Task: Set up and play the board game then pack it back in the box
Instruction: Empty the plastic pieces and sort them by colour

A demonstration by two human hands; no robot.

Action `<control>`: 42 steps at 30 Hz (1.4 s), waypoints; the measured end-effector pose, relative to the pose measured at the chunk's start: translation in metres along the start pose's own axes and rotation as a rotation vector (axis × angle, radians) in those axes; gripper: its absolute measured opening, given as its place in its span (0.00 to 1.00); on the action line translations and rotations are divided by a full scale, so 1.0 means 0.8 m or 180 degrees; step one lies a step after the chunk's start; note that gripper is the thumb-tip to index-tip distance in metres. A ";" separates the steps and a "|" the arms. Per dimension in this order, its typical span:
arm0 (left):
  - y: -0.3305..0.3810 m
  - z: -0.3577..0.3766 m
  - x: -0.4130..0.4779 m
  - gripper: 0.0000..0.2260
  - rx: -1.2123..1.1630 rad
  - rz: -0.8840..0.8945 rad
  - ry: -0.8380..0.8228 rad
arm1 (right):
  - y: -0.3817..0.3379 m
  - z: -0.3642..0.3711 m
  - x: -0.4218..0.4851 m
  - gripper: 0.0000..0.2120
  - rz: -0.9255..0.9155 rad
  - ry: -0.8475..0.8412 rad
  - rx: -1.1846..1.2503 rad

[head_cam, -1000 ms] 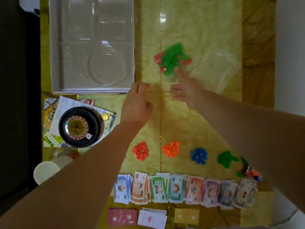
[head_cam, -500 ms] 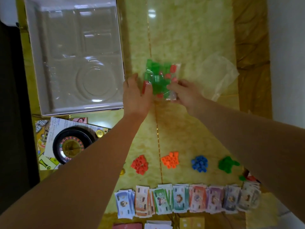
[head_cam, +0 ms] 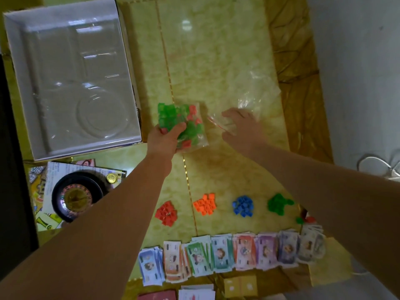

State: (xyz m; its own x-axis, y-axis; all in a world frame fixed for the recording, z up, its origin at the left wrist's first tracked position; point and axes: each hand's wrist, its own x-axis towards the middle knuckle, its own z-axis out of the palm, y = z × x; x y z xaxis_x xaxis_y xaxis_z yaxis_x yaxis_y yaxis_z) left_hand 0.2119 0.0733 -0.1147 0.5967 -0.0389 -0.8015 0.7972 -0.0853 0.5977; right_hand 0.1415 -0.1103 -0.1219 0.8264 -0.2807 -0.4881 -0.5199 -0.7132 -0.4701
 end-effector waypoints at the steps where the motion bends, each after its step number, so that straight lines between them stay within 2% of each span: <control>1: -0.002 0.002 -0.002 0.14 0.0020 -0.0015 0.0011 | 0.007 0.001 -0.004 0.28 -0.0004 -0.0246 -0.0171; 3: -0.006 0.007 -0.003 0.13 0.0069 -0.0039 0.0040 | 0.019 0.003 -0.011 0.29 -0.0091 -0.0271 -0.0285; 6: -0.012 0.022 -0.007 0.10 0.0181 -0.0064 -0.0023 | 0.036 -0.003 -0.016 0.18 -0.0074 -0.0147 -0.0130; 9: -0.022 0.048 -0.009 0.13 0.0402 -0.0095 -0.0017 | 0.065 -0.021 -0.024 0.14 -0.0083 -0.0331 -0.0317; 11: -0.029 0.069 -0.014 0.14 0.0471 -0.0134 -0.0064 | 0.086 -0.035 -0.033 0.14 -0.0072 -0.0447 -0.0426; 14: -0.044 0.104 -0.023 0.11 0.0579 -0.0172 -0.0162 | 0.127 -0.051 -0.050 0.14 -0.0002 -0.0430 -0.0417; 17: -0.062 0.131 -0.033 0.10 0.0740 -0.0191 -0.0267 | 0.165 -0.059 -0.067 0.16 0.0010 -0.0054 -0.0575; 19: -0.072 0.145 -0.040 0.11 0.0894 -0.0169 -0.0261 | 0.175 -0.058 -0.074 0.21 -0.0116 0.0288 -0.0635; 22: -0.086 0.157 -0.046 0.14 0.1112 -0.0137 -0.0210 | 0.175 -0.050 -0.081 0.29 -0.0159 -0.0007 -0.0514; 24: -0.092 0.161 -0.047 0.16 0.1284 -0.0106 -0.0204 | 0.179 -0.048 -0.087 0.28 0.0024 -0.0244 -0.0506; 33: -0.122 0.215 -0.065 0.20 0.2005 -0.0054 -0.0258 | 0.232 -0.068 -0.135 0.16 0.0182 0.0166 -0.0169; 38: -0.130 0.223 -0.074 0.25 0.2764 0.0133 -0.0261 | 0.239 -0.064 -0.131 0.14 0.0293 0.0232 -0.0016; 42: -0.118 0.213 -0.079 0.43 0.3172 0.0259 -0.0171 | 0.230 -0.063 -0.112 0.09 0.0352 0.0570 -0.0308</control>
State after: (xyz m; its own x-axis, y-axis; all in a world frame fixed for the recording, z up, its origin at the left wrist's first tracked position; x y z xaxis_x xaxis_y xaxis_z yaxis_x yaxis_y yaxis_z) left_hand 0.0834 -0.0861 -0.1241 0.6215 -0.1247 -0.7734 0.2986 -0.8750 0.3811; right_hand -0.0173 -0.2493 -0.1275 0.7952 -0.4640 -0.3903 -0.5934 -0.7276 -0.3441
